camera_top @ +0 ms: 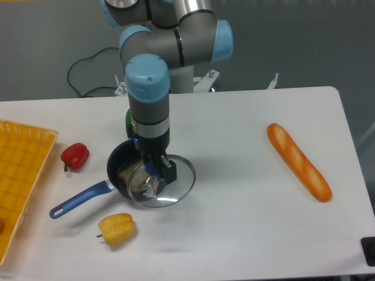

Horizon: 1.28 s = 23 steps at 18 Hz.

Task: Close the pot lid
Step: 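Move the held glass lid over the saucepan and lower it, then press the lid down and adjust it to seat on the pan rim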

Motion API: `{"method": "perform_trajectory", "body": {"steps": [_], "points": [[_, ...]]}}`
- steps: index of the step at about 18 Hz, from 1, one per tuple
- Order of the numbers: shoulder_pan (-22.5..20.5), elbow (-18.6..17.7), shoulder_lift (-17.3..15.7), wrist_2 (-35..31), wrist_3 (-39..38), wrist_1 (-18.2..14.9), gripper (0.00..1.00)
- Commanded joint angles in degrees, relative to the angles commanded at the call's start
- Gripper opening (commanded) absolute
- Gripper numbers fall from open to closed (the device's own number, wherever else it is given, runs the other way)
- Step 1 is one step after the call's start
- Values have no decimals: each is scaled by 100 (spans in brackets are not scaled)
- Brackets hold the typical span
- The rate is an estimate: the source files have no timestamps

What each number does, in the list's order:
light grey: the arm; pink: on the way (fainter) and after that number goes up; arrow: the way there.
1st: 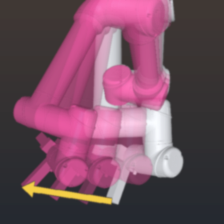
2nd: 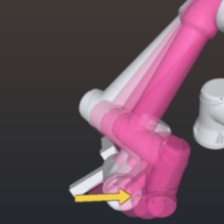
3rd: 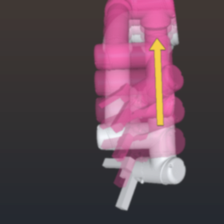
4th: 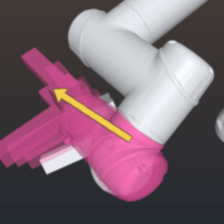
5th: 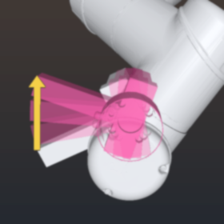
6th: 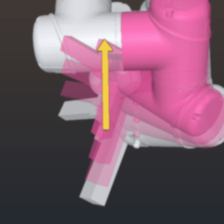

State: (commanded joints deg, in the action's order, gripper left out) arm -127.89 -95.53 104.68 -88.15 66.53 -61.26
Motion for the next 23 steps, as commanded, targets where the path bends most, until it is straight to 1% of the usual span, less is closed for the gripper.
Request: {"method": "perform_trajectory", "body": {"steps": [3,5,8,15,23], "points": [[89,-88,-18,-97,-9,0,44],[237,-132,0,-194,-26,0,44],[291,-167,0,-317,-88,0,44],[458,-510,-149,-422,-105,0,44],[502,-563,-202,-423,-220,-9,44]]}}
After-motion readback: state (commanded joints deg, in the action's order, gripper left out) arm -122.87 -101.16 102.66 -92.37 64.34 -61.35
